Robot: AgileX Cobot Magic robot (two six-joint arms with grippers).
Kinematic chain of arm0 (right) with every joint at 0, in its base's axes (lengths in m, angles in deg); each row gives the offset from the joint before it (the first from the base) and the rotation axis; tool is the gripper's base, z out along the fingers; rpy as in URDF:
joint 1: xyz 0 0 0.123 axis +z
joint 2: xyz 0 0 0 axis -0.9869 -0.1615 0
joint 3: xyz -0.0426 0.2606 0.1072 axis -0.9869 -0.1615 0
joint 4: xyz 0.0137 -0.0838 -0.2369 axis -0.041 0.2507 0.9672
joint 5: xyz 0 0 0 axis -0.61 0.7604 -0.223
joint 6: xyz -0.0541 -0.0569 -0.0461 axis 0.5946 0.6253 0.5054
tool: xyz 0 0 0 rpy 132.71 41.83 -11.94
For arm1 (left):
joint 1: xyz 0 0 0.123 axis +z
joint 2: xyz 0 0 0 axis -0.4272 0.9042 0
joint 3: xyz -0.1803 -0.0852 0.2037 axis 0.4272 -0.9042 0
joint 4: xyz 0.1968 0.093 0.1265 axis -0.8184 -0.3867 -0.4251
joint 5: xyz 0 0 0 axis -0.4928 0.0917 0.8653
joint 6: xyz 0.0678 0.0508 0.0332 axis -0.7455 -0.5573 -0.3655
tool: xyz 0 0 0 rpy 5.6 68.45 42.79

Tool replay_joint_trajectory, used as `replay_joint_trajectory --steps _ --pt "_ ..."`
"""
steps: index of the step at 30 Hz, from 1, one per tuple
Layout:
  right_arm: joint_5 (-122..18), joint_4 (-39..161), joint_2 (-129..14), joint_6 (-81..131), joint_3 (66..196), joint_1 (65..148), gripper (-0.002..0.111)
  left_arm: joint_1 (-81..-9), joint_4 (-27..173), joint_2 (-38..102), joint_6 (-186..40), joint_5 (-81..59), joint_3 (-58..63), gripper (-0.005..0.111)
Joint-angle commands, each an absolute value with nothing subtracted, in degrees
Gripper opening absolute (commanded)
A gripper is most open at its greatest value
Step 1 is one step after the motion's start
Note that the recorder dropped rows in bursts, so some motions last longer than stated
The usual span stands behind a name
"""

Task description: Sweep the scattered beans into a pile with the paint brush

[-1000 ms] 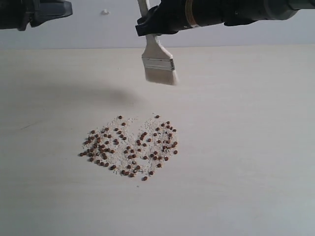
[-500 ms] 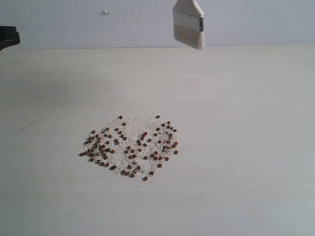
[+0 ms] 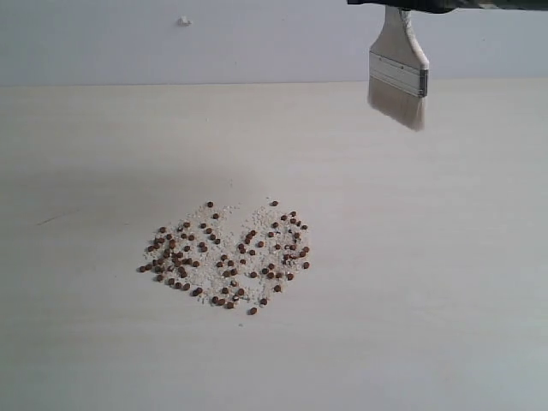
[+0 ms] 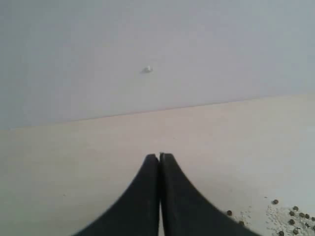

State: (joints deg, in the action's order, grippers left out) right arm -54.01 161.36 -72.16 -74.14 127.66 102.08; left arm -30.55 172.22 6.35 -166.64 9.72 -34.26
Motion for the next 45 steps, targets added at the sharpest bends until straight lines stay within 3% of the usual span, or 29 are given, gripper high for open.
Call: replay_joint_trajectory --steps 1,11,23,34,42,45 --pt "-54.3 161.3 -66.4 -74.2 124.0 102.0 0.0 -30.4 172.9 -5.3 -169.3 10.1 -40.3 0.0" --pt "-54.4 161.3 -63.1 -74.2 122.9 102.0 0.0 -30.4 172.8 -26.1 -165.5 12.7 -50.6 0.0" --pt "-45.4 161.3 -63.1 -71.5 122.9 102.0 0.0 -30.4 171.7 -26.7 -160.0 14.1 -50.8 0.0" --pt "-45.2 161.3 -63.1 -69.3 122.9 102.0 0.0 -30.4 171.7 -26.7 -160.0 14.1 -50.8 0.0" --pt "-45.2 161.3 -63.1 -68.3 122.9 102.0 0.0 -31.1 171.6 -35.4 -160.2 12.6 -50.8 0.0" --pt "-45.0 161.3 -63.1 -68.3 122.9 102.0 0.0 -31.1 172.9 -37.7 -160.2 6.0 -50.8 0.0"
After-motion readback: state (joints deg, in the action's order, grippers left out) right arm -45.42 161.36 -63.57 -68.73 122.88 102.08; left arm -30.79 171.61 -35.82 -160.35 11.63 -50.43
